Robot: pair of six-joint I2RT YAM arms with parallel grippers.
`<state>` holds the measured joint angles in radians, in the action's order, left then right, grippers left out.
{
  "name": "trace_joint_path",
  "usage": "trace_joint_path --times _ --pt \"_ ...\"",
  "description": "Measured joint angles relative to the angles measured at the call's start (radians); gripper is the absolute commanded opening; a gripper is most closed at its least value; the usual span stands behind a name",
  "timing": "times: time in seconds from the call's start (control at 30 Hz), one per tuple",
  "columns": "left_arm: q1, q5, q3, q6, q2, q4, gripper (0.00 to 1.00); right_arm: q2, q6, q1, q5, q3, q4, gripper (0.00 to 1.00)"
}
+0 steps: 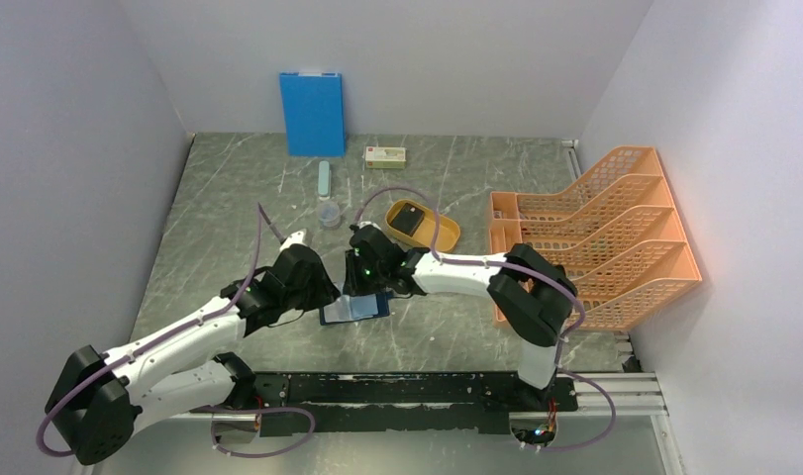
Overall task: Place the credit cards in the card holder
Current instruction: Open the card holder at the center of the board.
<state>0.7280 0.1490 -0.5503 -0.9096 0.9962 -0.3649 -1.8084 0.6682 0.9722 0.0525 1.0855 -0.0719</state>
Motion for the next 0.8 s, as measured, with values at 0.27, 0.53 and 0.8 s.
trace_joint_path --times 0.27,0.53,0.8 --pt "-0.001 0.006 0.008 -0.014 -0.041 -0.014 0.23 -0.092 0.042 0.020 0.052 0.007 0.023 0.20" --pt "-0.008 -0.007 0.051 -0.035 -0.001 0.040 0.15 -0.106 0.077 0.024 0.071 0.008 0.046 0.19" --pt "-0.016 -0.050 0.061 -0.054 0.157 0.154 0.08 -0.101 0.107 0.024 0.067 -0.014 0.076 0.19"
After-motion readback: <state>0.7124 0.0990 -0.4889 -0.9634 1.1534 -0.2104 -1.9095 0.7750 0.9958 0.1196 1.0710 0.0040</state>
